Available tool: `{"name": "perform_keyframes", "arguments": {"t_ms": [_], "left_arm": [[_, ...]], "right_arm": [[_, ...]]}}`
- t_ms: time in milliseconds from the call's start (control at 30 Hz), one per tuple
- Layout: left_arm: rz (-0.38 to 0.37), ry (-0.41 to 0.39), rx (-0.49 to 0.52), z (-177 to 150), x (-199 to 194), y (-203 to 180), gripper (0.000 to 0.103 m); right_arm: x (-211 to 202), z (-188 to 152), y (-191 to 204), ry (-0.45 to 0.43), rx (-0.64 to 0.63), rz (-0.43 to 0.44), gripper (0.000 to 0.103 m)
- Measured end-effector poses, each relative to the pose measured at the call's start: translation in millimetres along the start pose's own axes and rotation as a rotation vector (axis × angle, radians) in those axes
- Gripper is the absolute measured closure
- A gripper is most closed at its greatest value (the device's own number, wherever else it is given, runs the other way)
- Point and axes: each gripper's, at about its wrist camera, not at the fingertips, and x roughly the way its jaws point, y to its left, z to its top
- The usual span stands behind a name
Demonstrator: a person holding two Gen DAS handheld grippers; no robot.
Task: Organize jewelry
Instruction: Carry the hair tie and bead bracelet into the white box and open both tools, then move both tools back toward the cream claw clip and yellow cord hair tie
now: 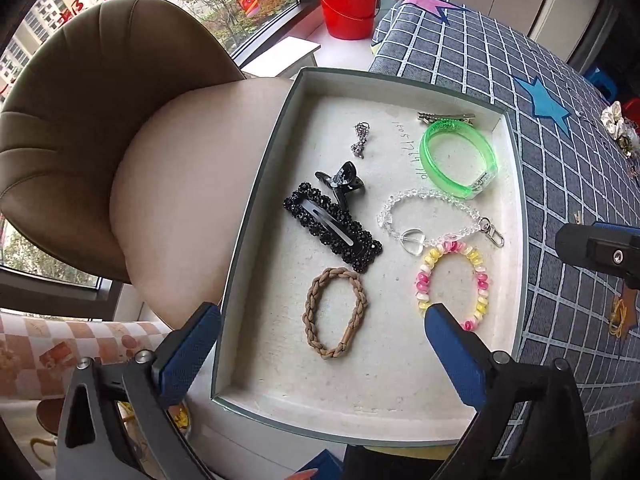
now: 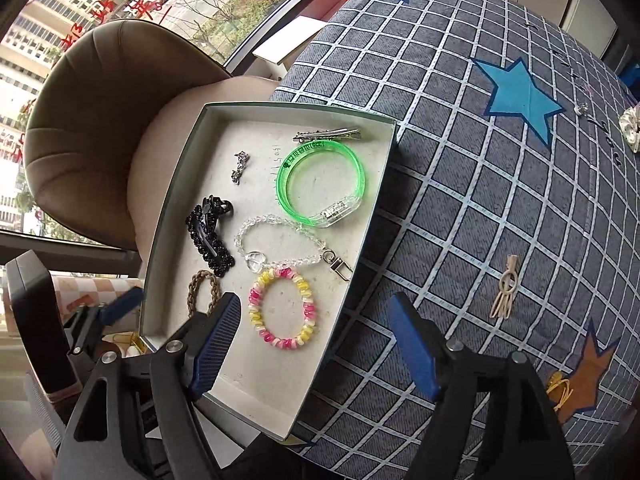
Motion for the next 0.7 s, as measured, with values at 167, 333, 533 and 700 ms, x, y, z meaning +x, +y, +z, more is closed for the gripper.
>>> {"name": "perform_keyframes", "arguments": {"t_ms": [167, 333, 533, 700], "left_arm": [[0.019, -0.007, 0.041, 1, -7, -11, 0.000], [0.036, -0.002, 0.079, 1, -17, -29, 0.000], [0.068, -0.006, 0.175, 0, -26, -63, 0.000], [0.058, 0.008, 0.231, 1, -29, -93, 0.000]], "right_arm": [[-12, -20, -27, -0.003, 0.063, 0.001, 0.022], [-23, -39, -60, -0.012, 0.135, -0.011, 0.001], [-40, -64, -99, -0.016, 0.225, -0.007, 0.000], [-54, -88, -137, -0.011, 0.299, -0.054, 0.000]]}}
